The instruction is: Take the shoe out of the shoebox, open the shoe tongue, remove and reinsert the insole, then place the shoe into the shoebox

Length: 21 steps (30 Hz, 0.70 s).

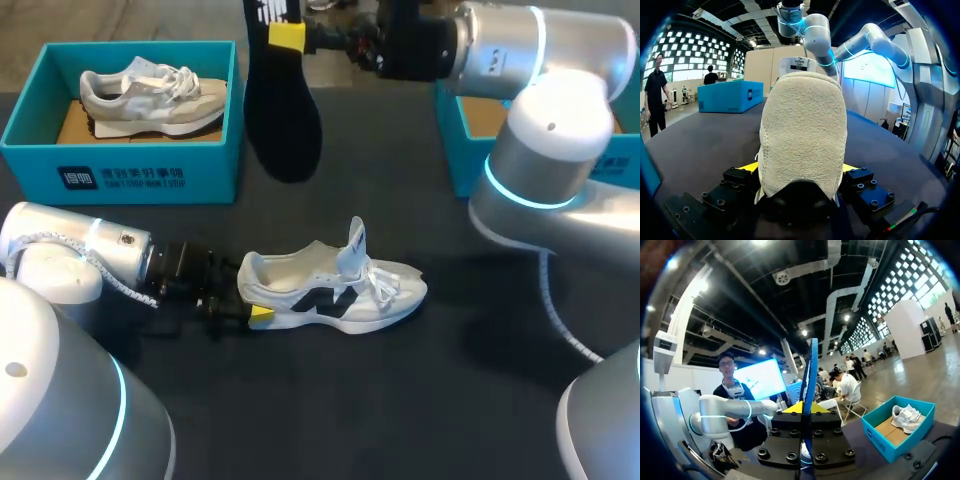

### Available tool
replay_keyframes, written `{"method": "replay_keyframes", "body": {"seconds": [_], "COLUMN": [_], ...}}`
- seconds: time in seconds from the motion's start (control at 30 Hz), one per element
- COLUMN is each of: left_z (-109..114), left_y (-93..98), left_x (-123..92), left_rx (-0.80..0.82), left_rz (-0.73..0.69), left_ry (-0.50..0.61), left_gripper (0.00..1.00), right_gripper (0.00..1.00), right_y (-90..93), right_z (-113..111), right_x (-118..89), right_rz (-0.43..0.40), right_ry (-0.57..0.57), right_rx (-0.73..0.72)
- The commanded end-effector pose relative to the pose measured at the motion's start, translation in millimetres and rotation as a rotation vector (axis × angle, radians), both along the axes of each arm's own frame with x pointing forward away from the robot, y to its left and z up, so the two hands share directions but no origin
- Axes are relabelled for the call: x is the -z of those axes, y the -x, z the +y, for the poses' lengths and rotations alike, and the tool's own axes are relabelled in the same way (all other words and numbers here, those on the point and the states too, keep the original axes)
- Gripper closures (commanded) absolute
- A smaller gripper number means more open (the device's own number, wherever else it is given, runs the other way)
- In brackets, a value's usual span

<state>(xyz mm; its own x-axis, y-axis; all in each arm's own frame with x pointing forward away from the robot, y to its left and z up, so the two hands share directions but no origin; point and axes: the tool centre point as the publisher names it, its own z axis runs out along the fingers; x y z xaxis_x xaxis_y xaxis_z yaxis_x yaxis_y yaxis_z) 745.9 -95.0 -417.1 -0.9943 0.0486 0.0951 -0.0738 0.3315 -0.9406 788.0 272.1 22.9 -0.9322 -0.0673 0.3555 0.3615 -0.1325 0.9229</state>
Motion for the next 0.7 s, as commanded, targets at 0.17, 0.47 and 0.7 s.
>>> {"method": "replay_keyframes", "body": {"seconds": [0.17,0.47,0.7], "left_z": [1,1,1], "left_y": [0.0,0.0,0.0], "left_x": [3,3,3], "left_rx": [0.0,0.0,0.0], "left_rz": [0.001,0.001,0.001], "left_ry": [0.0,0.0,0.0], "left_gripper": [1.0,1.0,1.0], "right_gripper": [1.0,1.0,1.0], "right_y": [16.0,37.4,60.6], "right_z": [-46,-70,-77], "right_x": [-30,-52,-59], "right_rz": [-0.016,0.01,0.073], "right_ry": [0.096,0.134,0.174], "right_rx": [0.039,0.042,0.04]}}
